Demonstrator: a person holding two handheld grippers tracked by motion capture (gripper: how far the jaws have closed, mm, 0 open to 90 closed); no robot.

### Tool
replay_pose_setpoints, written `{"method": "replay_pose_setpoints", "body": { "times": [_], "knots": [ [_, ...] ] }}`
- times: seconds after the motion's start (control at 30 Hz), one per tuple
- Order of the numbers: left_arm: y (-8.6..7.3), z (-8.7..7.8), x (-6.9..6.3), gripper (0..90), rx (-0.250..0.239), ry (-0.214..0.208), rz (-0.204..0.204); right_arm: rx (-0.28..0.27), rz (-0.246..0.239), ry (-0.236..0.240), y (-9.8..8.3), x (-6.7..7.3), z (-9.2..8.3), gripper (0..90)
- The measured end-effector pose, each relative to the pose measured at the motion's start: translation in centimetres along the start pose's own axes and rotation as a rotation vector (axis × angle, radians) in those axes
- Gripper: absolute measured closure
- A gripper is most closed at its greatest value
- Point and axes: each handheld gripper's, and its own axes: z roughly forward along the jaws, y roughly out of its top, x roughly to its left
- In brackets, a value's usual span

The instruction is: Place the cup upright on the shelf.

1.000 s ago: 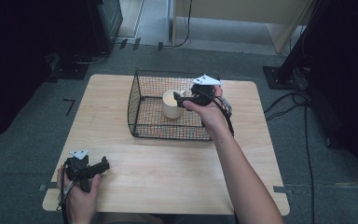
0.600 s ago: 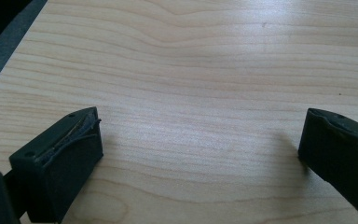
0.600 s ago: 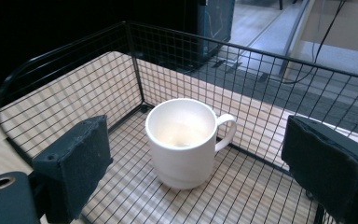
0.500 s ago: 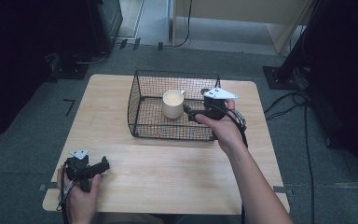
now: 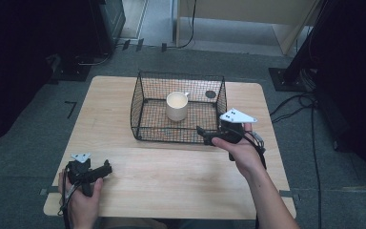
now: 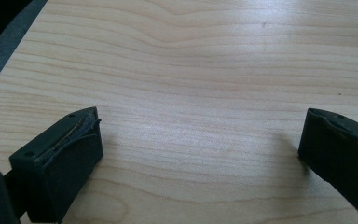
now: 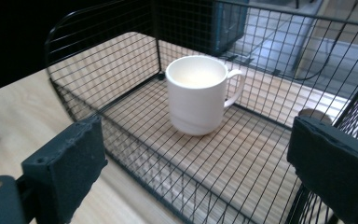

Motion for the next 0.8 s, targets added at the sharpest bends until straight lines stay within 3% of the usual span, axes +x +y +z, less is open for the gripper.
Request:
{"method": "replay_pose_setpoints", "body": {
  "times": [0.23,0.43,0.67,0.8],
  "knots": [
    [0.0,0.0,0.0,0.0,0.001,0.0,0.002,-0.012,-0.003,0.021,-1.8,0.2,-2.3,2.1],
    [0.0,0.0,0.0,0.0,0.002,0.001,0.002,-0.024,0.031,0.031,-3.6,-0.1,-4.2,1.9],
    [0.0,0.0,0.0,0.0,0.001,0.001,0.002,-0.013,0.05,0.012,-5.9,-0.8,-5.9,1.8],
    [0.0,0.0,0.0,0.0,0.001,0.0,0.001,0.006,0.042,-0.027,-7.4,-1.7,-6.7,1.8]
  ]
}}
